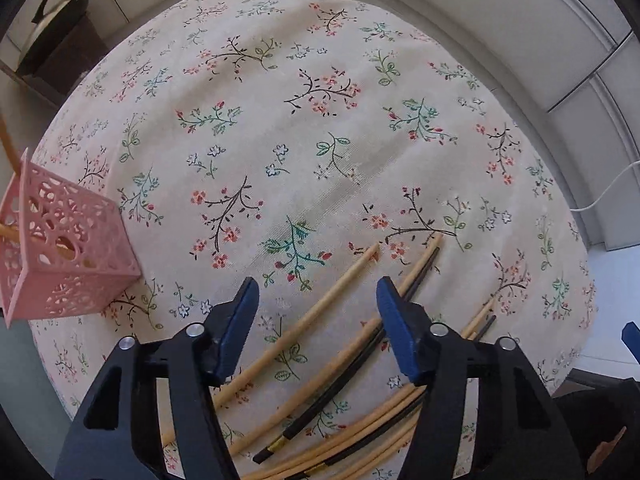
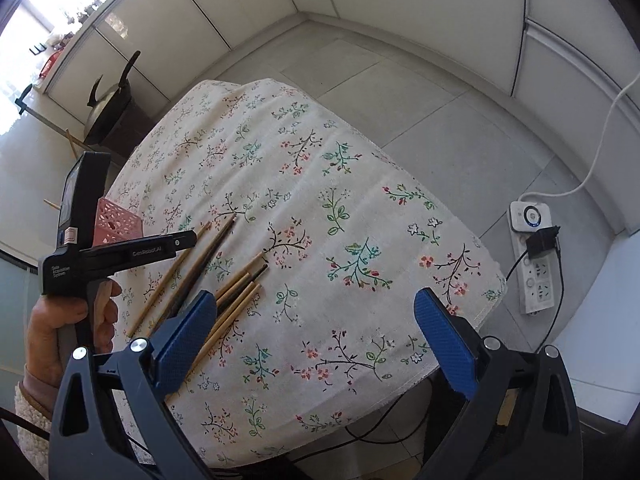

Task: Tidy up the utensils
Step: 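Grasp a chopstick from the pile with the left gripper while the right gripper grasps another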

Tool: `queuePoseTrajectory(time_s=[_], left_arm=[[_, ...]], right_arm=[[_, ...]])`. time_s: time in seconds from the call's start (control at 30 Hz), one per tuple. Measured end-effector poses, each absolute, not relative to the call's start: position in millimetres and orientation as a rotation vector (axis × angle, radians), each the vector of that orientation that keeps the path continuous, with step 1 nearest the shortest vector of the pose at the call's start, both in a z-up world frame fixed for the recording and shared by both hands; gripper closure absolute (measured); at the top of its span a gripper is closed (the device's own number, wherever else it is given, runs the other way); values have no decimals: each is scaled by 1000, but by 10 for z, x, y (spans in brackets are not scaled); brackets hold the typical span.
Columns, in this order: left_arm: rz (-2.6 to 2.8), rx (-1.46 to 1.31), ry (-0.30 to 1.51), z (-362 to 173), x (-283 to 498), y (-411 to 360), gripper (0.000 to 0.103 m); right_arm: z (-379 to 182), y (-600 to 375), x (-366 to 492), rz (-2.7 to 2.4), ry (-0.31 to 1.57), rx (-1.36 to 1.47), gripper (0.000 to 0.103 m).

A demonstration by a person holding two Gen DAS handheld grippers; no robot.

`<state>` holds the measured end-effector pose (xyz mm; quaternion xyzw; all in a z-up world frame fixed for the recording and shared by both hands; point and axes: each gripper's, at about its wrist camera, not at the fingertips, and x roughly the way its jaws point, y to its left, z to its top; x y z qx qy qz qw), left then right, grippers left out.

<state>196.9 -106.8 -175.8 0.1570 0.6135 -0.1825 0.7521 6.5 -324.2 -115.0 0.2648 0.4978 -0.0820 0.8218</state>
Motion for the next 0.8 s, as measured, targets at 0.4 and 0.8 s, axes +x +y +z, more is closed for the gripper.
queuePoseTrajectory(time_s=[0.4,0.8], left_arm=[[-423,374,1283,-1793,1930,-1073,95],[-437,200,1011,-589,1184,-304,97]], right_arm=[[-1184,-3200,351,-105,1073,675,7],[-1475,-2637,1355,126,1214,933,43]])
